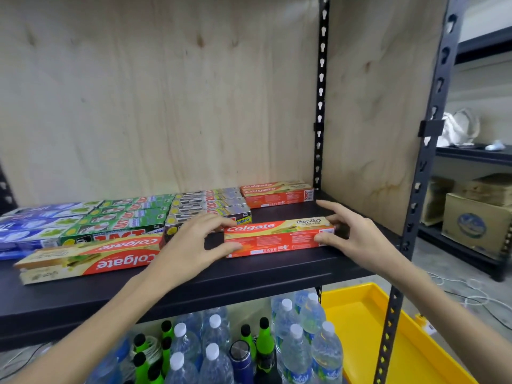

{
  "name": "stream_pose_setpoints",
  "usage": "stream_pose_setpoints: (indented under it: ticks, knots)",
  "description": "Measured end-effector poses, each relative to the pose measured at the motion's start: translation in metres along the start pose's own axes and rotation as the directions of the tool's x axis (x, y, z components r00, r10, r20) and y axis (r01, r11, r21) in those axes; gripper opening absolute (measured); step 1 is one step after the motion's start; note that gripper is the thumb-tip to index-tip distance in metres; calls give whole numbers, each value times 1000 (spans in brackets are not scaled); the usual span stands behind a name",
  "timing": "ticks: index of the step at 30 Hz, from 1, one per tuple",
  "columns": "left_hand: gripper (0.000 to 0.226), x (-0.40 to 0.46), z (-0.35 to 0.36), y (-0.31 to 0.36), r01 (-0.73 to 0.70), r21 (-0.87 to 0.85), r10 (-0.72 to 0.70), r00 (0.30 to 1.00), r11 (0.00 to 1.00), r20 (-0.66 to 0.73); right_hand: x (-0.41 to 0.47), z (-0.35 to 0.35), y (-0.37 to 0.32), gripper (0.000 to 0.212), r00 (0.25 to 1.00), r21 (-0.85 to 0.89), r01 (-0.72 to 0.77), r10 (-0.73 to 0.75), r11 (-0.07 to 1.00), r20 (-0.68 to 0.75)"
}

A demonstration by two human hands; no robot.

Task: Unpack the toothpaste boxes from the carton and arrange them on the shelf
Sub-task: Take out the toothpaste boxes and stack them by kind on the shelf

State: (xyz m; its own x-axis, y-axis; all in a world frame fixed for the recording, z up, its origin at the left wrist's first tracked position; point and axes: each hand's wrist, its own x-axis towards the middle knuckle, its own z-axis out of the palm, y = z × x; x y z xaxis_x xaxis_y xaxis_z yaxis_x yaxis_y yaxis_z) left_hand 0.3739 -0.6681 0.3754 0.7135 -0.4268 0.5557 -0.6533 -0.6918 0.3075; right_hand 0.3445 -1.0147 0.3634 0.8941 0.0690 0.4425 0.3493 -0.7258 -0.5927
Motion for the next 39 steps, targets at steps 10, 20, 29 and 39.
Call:
stream_pose_setpoints:
  ticks: [10,20,29,39]
  knots:
    - [53,67,56,50,-11,268,27,998,963,-56,29,-20,40,67,971,-120,-220,205,968,-126]
    - [57,136,69,23,257,291,-265,964,921,-13,94,6,40,77,992,-409,-118,92,905,-84]
    - [82,164,62,-7,405,81,-409,911,911,43,135,19,50,77,996,-337,-82,89,938,4]
    - [85,169,65,-22,448,24,-448,893,894,40,143,21,62,89,982,-179,-189,190,965,-15]
